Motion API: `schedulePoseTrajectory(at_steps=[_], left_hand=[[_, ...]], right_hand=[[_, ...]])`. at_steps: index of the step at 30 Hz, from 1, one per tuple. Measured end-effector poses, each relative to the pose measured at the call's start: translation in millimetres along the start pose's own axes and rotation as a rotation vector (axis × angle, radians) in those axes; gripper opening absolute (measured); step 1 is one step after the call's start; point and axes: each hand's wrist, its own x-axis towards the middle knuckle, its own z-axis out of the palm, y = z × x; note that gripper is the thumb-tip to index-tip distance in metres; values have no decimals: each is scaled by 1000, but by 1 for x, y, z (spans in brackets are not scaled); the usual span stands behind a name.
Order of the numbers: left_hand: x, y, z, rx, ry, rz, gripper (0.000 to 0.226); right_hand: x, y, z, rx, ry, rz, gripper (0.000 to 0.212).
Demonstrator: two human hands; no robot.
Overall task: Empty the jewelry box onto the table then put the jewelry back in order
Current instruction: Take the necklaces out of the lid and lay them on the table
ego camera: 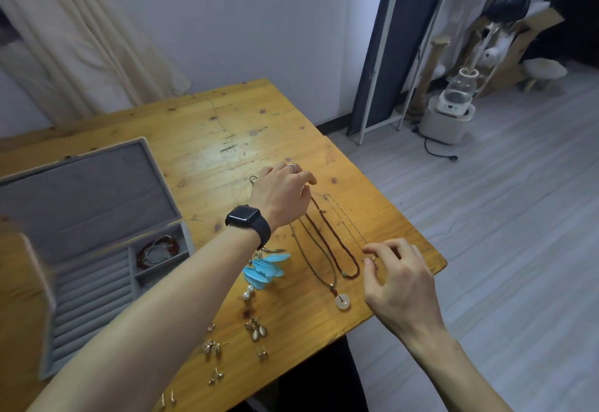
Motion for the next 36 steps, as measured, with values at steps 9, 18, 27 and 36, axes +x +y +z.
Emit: schedulePoseTrajectory(at_steps=[9,18,27,36], left_hand=[[-87,-61,-65,-173,272,-225,24],[-164,-162,-119,8,452,-371,28],[-153,-233,-148,147,291,-508,48],[-135,-250,-148,49,250,-559,38]], right_hand=[[43,-101,12,120,-43,-213,20],[75,-205,72,215,-220,-318,26],[113,-282,135,201,-240,-304,26],[124,-305,164,208,-128,-193,16]])
